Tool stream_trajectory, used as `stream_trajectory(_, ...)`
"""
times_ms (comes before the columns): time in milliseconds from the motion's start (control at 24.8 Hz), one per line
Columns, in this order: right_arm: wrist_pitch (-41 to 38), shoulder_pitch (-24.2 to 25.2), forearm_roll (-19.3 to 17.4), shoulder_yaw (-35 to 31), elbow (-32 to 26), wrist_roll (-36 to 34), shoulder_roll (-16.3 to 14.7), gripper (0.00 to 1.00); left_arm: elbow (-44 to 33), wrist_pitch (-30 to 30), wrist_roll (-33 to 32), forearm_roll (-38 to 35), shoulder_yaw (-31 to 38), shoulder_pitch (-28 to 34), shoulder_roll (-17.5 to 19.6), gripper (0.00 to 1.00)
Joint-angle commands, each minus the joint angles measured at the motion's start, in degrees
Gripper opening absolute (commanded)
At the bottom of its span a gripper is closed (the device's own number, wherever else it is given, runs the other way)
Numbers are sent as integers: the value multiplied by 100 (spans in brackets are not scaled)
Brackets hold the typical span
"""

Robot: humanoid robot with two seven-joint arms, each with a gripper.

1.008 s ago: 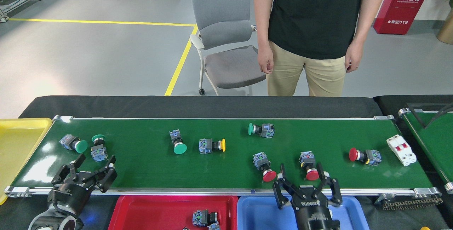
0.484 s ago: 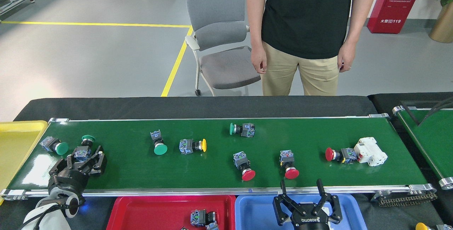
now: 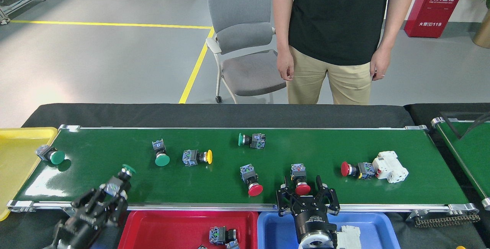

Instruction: Pick switch part from conveyor to tray

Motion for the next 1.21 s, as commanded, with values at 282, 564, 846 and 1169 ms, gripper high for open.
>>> stream_trajectory(282,-538,-78,-125,14,-425,144,-30,20,-1088,-130,2,66,233,684,-406,100)
stream_trajectory(564,-2699,1160,-125,75,-2025,144,-109,25,-790,546,2,5,1085,113,-731,100)
stream_trajectory(846,-4906,1592,-125,172,-2043,363,-101,100,-403,617,-15,-4,1077,-80,-467,100)
stream_trajectory(1169,-4633,1284,-152,-101,-2051,451,137,100,362,1118,-982,-48,690,-1337,-458,100)
